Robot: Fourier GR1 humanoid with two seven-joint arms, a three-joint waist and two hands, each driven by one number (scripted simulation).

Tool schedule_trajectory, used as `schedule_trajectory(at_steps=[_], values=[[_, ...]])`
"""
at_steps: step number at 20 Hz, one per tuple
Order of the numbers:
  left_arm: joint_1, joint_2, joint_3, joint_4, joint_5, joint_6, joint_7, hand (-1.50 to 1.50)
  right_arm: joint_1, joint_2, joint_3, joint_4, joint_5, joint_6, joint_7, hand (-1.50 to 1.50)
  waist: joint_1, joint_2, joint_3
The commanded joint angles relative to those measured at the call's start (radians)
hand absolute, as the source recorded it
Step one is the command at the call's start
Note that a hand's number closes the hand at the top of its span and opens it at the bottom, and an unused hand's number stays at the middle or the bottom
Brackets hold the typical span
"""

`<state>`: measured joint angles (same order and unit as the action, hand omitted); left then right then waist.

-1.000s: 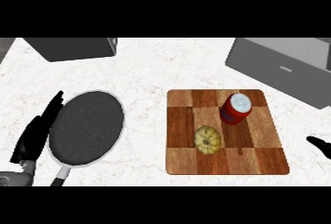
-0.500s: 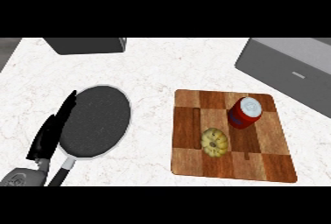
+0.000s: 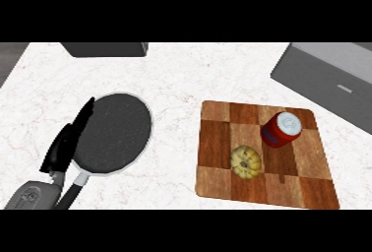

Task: Pick the can from the cutting board and place it in the cardboard box

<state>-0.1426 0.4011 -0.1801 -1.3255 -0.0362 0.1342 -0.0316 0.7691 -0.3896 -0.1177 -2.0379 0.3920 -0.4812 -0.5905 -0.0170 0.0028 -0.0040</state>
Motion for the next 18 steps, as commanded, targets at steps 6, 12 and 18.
schedule_trajectory(at_steps=[6, 12, 18], values=[[-0.003, -0.043, -0.025, 0.0, -0.038, -0.006, -0.011, 0.0, -0.047, 0.1, 0.137, -0.181, 0.486, 0.082, 0.522, -1.5, 0.03, 0.003, 0.002], [-0.042, -0.066, 0.004, 0.024, -0.06, -0.013, 0.019, 0.0, -0.216, 0.153, 0.213, -0.204, 0.606, 0.272, 0.716, -1.5, 0.019, -0.001, 0.003], [-0.011, -0.095, 0.035, 0.042, -0.078, -0.033, -0.038, 0.0, -0.382, 0.192, 0.239, -0.06, 0.638, 0.344, 0.747, -1.5, 0.017, -0.003, 0.004]])
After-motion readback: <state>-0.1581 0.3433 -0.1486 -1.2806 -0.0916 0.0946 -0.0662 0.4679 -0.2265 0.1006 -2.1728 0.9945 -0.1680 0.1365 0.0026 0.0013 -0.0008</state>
